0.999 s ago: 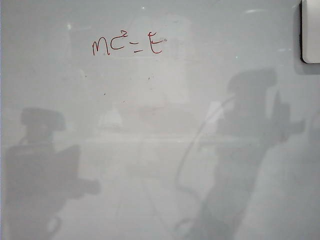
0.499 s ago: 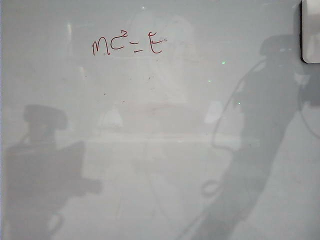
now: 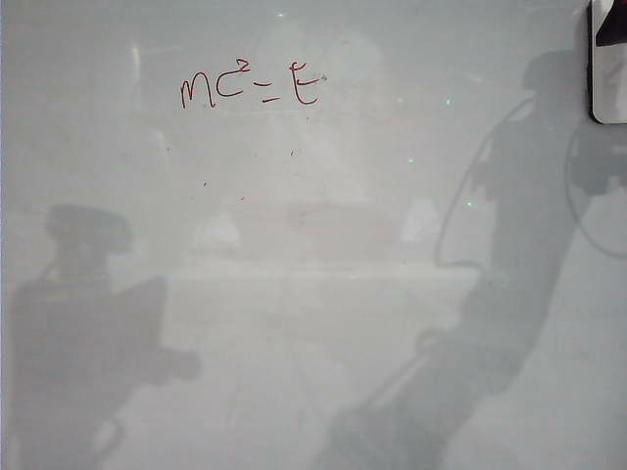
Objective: Grab the whiteboard eraser that is attached to the surface of the whiteboard and use it to clean the writing on the whiteboard.
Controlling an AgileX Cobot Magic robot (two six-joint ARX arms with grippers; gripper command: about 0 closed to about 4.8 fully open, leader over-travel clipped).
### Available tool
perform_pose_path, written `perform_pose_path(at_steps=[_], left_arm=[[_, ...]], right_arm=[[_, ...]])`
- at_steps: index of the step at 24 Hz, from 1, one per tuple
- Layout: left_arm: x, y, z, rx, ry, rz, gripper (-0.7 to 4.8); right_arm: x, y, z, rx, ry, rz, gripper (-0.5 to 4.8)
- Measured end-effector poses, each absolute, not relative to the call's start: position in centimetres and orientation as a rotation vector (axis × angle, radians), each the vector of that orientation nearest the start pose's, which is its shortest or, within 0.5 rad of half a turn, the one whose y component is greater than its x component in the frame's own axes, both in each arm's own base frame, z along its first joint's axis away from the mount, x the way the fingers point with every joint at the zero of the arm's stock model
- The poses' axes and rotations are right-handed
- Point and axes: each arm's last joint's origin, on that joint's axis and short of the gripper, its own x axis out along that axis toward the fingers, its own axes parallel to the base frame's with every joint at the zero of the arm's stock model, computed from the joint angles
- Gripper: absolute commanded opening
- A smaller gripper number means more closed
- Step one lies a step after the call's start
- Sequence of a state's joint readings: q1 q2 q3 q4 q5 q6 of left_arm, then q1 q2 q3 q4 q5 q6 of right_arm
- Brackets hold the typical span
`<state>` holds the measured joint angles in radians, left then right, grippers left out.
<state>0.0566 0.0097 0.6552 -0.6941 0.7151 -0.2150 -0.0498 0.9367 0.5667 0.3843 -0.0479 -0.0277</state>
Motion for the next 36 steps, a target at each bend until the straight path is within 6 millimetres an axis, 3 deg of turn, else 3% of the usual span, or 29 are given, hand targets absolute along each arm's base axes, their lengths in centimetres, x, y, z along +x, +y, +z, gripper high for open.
perform_pose_path(at_steps=[14,17,20,25,28,31,34,36], left_arm=[[0.6,-1.9,29.7,-0.227,0.119,-0.651,-0.05],[0.6,-1.9,29.7,-0.228,0.121,-0.65,-0.05],[0.6,-1.9,29.6,-0.228,0.122,-0.651,-0.05],[0.6,-1.9,29.6,-0.228,0.122,-0.65,-0.05],[0.6,-1.9,29.6,-0.229,0.124,-0.65,-0.05],[0.6,-1.9,29.6,-0.231,0.13,-0.65,-0.05],[0.6,-1.9,29.6,-0.231,0.13,-0.65,-0.05],[0.6,-1.9,29.6,-0.231,0.13,-0.649,-0.05]], right_arm=[[22.9,-1.1,27.7,-0.029,-0.024,-0.029,4.79],[22.9,-1.1,28.1,-0.03,-0.057,-0.029,4.56],[22.9,-1.1,28.2,-0.03,-0.065,-0.028,3.66],[23.4,-1.1,28.3,-0.032,-0.063,-0.028,3.51],[23.7,-1.1,28.4,-0.032,-0.061,-0.023,2.57],[23.6,-1.1,28.4,-0.032,-0.06,-0.021,2.48],[23.5,-1.1,28.4,-0.032,-0.05,-0.02,1.76],[22.9,-0.9,28.6,-0.031,-0.025,0.002,1.65]])
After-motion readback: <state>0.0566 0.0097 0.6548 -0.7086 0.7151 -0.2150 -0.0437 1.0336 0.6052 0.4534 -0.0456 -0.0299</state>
